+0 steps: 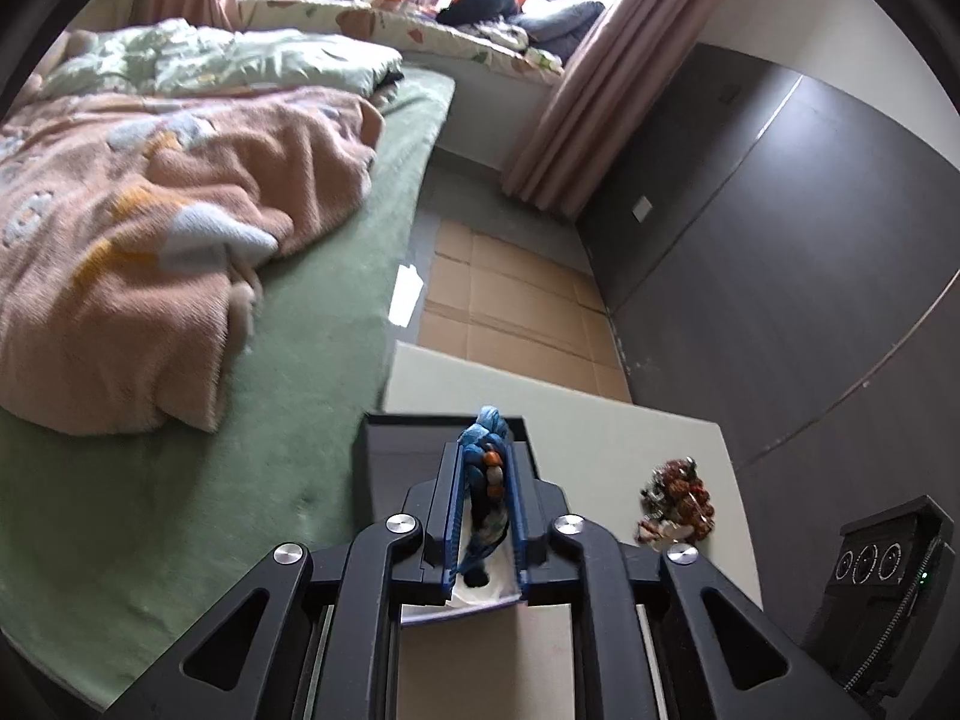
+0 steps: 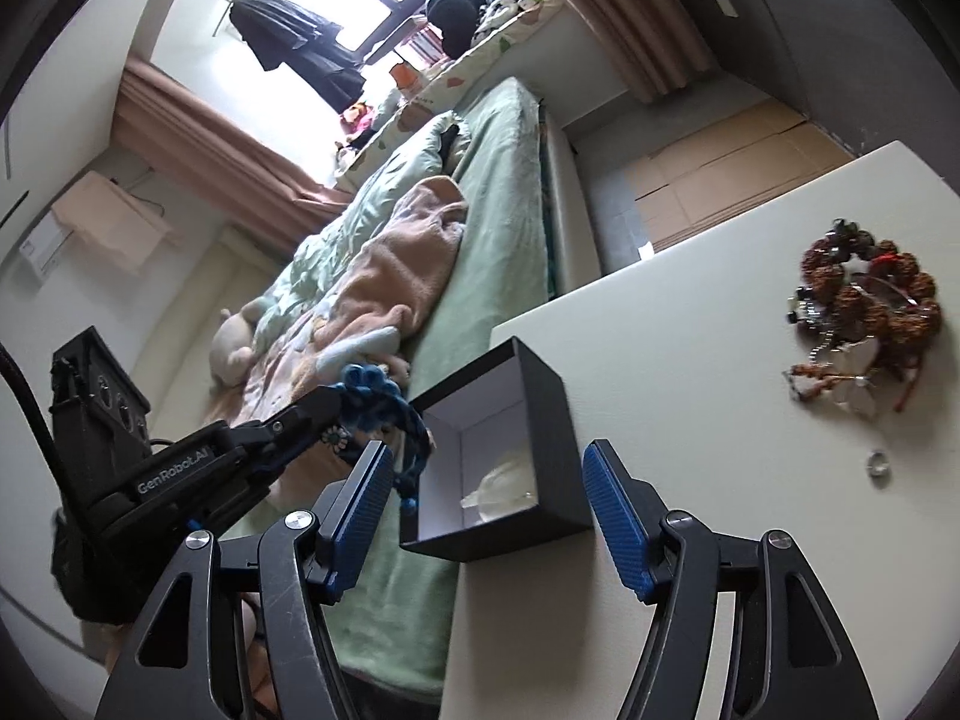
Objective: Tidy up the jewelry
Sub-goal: 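Drop the blue bracelet into the black box with the left tool while the right tool drops the pouch, then grasp the butterfly brooch with the left tool, then grasp the thin hook earring with the right tool while the left tool holds the brooch, then release the brooch into the black box with the left tool while the right tool releases the earring, then grasp the brown rudraksha bead bracelet with the right tool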
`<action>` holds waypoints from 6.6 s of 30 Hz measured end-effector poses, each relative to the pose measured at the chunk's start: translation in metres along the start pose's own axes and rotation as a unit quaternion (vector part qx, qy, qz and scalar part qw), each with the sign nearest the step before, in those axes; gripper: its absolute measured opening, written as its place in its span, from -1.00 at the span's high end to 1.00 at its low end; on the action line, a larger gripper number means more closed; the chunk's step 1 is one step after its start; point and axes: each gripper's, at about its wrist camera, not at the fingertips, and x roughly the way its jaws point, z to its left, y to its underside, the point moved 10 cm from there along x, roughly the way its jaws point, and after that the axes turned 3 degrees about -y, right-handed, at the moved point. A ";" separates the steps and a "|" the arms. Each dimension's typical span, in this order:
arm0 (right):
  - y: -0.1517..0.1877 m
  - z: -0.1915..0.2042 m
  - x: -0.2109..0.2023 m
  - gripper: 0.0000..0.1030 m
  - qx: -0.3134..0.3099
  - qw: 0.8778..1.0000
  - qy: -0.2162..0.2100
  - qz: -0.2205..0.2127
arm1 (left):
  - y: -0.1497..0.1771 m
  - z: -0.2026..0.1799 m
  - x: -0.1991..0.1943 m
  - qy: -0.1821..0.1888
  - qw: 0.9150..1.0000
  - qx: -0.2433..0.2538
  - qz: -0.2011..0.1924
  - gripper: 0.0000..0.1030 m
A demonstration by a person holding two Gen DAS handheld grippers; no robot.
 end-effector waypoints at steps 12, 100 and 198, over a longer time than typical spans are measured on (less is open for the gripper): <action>-0.020 -0.028 -0.069 -0.29 0.009 0.998 0.037 -0.054 | 0.017 -0.036 0.009 0.010 0.999 0.035 0.005 -0.25; -0.045 -0.172 -0.043 0.19 0.368 0.927 -0.058 -0.051 | 0.052 -0.155 0.115 0.063 0.978 0.189 0.064 0.41; -0.031 -0.087 -0.076 -0.13 0.142 0.989 0.025 -0.043 | 0.025 -0.055 0.036 0.012 0.997 0.062 0.032 -0.15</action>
